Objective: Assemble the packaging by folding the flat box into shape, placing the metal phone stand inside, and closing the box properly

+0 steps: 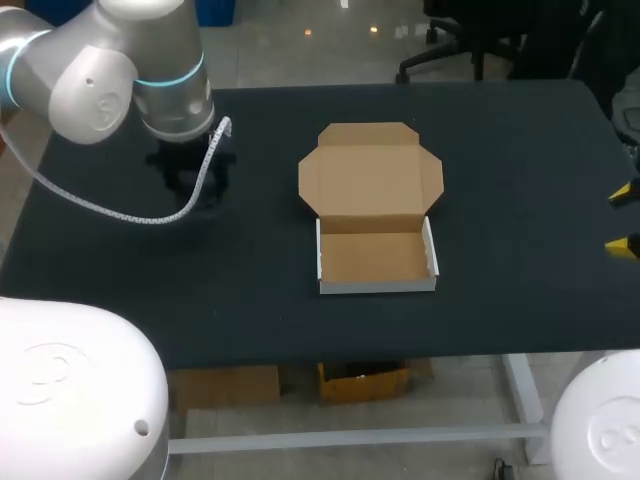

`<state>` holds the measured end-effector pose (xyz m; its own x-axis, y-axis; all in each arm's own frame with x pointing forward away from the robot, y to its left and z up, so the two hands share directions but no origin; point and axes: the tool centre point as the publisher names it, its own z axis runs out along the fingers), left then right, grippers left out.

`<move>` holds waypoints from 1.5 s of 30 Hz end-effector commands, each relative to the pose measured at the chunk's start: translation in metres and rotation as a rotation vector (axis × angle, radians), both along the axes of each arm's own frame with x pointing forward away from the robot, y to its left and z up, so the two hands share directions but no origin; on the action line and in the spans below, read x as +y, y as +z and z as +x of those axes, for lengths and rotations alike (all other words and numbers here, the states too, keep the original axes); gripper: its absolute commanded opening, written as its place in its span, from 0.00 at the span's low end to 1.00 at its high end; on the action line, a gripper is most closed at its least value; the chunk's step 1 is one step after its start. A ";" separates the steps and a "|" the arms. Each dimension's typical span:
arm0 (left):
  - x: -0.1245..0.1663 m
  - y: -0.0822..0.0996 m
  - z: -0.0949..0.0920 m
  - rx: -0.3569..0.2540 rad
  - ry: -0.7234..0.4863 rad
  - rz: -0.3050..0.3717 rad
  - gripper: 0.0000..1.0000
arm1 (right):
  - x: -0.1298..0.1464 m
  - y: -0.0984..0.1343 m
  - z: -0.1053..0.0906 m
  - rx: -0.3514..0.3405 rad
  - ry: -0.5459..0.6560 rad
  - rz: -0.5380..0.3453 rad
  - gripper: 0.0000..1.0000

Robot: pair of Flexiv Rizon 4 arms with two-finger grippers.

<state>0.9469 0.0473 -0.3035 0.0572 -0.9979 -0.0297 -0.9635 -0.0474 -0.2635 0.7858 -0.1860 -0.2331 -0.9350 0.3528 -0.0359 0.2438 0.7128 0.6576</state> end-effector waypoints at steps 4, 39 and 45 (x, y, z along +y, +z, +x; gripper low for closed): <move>-0.004 0.001 -0.002 -0.004 0.001 0.008 0.00 | 0.005 0.003 0.001 -0.006 0.010 -0.003 1.00; -0.061 0.009 -0.046 -0.027 -0.178 -0.010 0.00 | 0.005 0.002 0.002 0.009 0.000 -0.006 1.00; -0.078 0.008 -0.051 -0.033 -0.222 -0.013 0.00 | 0.005 0.002 0.002 0.009 0.000 -0.006 1.00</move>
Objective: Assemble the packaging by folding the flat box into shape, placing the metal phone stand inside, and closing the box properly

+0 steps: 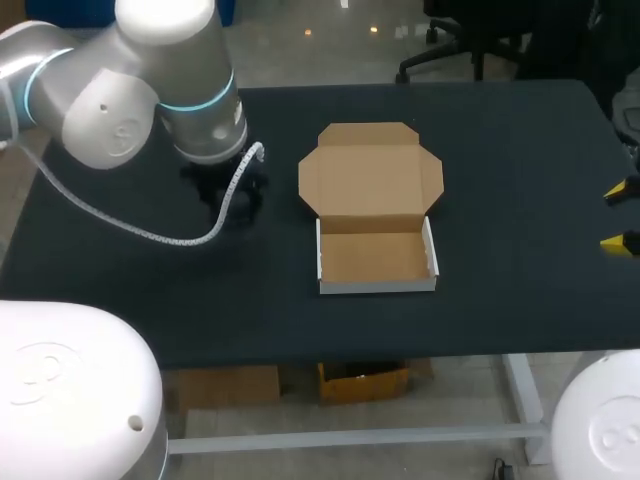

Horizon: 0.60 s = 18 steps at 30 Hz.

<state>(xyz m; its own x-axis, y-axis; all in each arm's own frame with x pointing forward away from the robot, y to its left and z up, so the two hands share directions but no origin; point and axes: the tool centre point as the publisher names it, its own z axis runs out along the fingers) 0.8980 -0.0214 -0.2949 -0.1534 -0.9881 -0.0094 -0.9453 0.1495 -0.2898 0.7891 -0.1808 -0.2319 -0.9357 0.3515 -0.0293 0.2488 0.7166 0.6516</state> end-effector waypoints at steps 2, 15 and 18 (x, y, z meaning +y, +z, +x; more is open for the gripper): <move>-0.015 0.000 -0.004 -0.011 -0.026 0.007 0.00 | 0.000 0.001 -0.001 0.000 -0.001 -0.001 1.00; -0.058 0.006 -0.005 -0.018 -0.080 -0.007 0.00 | 0.000 0.001 -0.001 0.000 -0.001 -0.001 1.00; -0.071 0.006 -0.005 -0.023 -0.092 -0.009 0.00 | 0.000 0.001 -0.001 0.000 -0.001 -0.001 1.00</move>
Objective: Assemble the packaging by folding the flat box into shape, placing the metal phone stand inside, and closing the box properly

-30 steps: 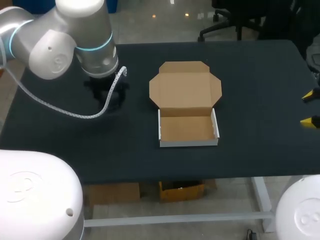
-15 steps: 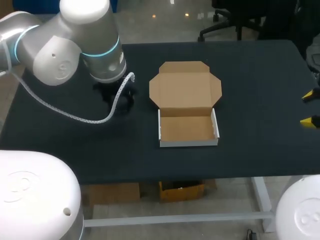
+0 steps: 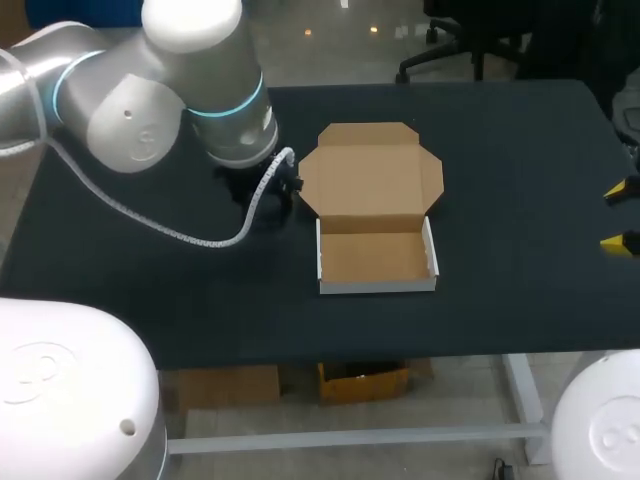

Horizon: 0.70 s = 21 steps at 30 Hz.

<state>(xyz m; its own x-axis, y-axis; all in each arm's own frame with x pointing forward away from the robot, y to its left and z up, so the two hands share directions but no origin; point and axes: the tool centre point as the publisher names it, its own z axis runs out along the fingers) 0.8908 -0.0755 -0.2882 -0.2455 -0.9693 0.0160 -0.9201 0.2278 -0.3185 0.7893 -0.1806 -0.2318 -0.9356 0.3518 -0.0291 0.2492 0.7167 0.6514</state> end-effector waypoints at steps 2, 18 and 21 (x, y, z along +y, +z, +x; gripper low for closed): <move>-0.026 -0.001 0.003 0.000 -0.006 0.021 0.00 | 0.000 0.001 -0.001 -0.001 -0.001 0.000 1.00; -0.082 -0.023 -0.005 0.020 -0.072 0.043 0.00 | 0.000 0.001 -0.001 -0.001 -0.001 0.000 1.00; -0.091 -0.026 -0.006 0.030 -0.071 0.043 0.00 | 0.000 0.001 -0.001 -0.001 -0.001 0.000 1.00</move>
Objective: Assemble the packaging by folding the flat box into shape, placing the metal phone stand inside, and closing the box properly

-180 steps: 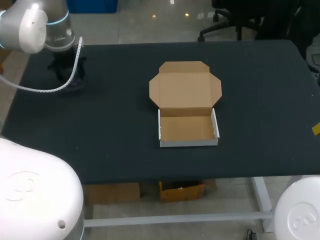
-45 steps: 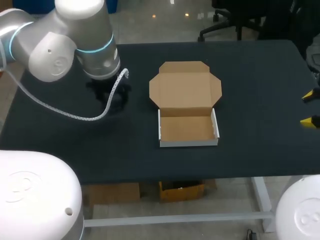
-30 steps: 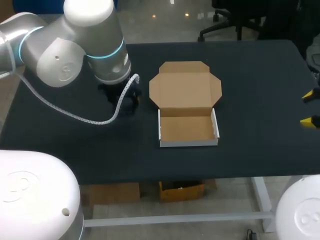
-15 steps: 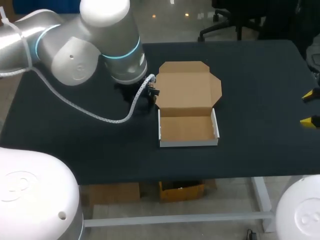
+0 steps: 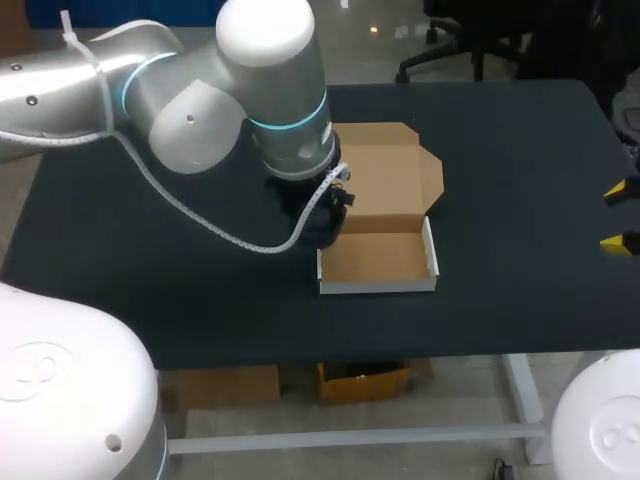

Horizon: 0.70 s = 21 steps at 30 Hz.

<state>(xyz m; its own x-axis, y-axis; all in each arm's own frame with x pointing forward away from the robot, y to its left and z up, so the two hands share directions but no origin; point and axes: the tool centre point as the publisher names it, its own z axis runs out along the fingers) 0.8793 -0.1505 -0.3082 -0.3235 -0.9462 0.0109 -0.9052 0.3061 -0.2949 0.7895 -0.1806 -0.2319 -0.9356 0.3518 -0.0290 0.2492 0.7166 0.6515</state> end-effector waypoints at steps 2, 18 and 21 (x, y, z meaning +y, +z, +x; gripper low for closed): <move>-0.021 -0.007 0.004 0.013 0.009 0.030 0.00 | 0.000 0.001 -0.002 -0.001 -0.001 -0.001 1.00; -0.057 -0.025 -0.012 0.006 -0.072 0.004 0.00 | 0.000 0.001 -0.002 -0.001 -0.001 -0.001 1.00; -0.063 -0.026 -0.012 0.013 -0.087 0.001 0.00 | 0.000 0.001 -0.002 -0.001 -0.001 -0.001 1.00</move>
<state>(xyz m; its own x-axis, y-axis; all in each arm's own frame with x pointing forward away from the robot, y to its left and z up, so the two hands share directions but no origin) 0.8642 -0.2071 -0.3320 -0.4037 -0.9147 0.0202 -0.8783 0.3813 -0.2884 0.7897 -0.1805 -0.2322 -0.9357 0.3516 -0.0288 0.2491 0.7164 0.6517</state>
